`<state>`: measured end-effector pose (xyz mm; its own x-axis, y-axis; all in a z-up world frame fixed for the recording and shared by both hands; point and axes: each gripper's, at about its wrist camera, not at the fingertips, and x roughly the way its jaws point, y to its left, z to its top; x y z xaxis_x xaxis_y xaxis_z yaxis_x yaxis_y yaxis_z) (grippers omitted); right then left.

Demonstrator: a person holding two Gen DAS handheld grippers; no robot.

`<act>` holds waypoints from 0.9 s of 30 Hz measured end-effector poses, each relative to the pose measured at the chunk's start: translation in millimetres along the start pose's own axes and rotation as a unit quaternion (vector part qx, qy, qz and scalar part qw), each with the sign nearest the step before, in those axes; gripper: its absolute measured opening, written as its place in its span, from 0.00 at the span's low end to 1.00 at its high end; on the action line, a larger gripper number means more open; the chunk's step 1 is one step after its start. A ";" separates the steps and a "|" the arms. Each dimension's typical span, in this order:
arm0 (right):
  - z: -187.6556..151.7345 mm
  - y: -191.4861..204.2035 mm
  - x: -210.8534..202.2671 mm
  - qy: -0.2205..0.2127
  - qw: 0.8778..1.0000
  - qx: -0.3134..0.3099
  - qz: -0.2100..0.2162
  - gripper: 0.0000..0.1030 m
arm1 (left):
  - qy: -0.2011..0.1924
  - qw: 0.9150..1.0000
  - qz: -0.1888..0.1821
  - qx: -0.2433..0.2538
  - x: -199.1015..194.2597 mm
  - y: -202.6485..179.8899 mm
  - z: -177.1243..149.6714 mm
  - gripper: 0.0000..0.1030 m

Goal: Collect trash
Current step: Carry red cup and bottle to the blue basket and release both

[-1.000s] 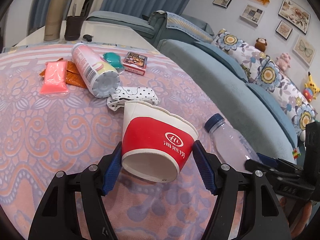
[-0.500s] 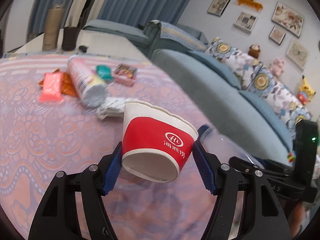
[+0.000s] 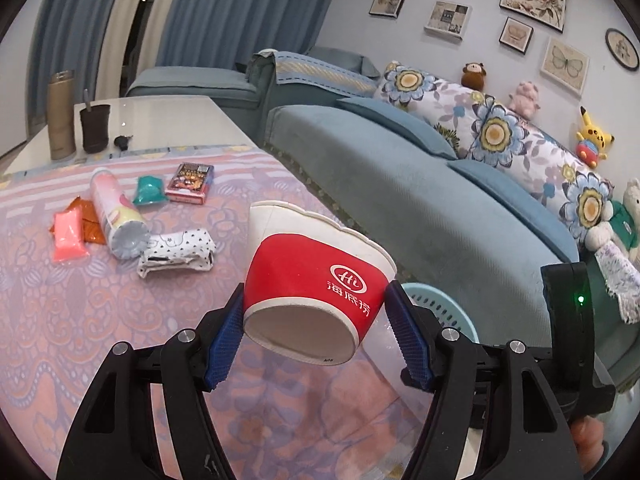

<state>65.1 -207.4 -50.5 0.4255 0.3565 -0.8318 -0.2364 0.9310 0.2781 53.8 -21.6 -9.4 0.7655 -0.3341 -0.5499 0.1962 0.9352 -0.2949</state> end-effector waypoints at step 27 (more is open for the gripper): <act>23.8 -118.1 -99.8 -0.163 0.980 0.105 -0.046 0.50 | 0.024 0.991 -0.107 0.075 52.3 -124.2 53.3 0.64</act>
<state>71.3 -351.1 11.1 0.7013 0.2443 -0.6697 -0.0141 0.9440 0.3296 102.2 -148.9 40.1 0.6669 -0.5284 -0.5254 0.4421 0.8482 -0.2918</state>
